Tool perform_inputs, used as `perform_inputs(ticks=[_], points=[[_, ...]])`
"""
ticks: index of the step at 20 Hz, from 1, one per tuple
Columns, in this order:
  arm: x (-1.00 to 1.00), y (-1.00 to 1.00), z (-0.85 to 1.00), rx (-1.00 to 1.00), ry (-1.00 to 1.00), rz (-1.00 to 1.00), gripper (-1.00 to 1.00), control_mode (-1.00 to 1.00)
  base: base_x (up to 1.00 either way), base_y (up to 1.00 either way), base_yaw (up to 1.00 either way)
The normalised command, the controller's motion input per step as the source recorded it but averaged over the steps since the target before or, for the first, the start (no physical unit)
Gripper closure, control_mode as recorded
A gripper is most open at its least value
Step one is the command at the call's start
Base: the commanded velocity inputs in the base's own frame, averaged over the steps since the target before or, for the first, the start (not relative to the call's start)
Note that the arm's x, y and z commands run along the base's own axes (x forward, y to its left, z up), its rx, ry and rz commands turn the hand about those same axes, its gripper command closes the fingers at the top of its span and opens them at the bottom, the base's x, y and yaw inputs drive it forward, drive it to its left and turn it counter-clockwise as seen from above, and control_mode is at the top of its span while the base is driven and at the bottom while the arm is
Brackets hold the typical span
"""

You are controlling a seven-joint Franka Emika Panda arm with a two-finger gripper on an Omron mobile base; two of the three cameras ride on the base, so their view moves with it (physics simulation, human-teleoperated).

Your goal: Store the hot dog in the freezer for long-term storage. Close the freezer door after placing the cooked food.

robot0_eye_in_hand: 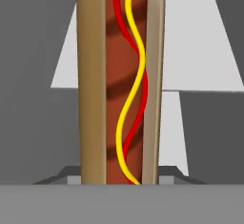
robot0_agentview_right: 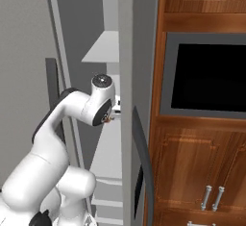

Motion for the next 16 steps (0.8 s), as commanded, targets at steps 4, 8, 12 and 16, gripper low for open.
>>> perform_inputs(ticks=[4,8,12,16], points=[[0.47,0.0,-0.02,0.0,0.0,0.0,1.0,-1.0,0.0,0.0,0.0],[0.41,0.0,-0.1,0.0,-0.11,0.0,1.0,-1.0,0.0,0.0,0.0],[0.26,-0.03,-0.2,0.0,-0.17,0.0,1.0,-1.0,0.0,0.0,0.0],[0.18,-0.11,-0.31,0.0,-0.11,0.0,1.0,-1.0,0.0,0.0,0.0]])
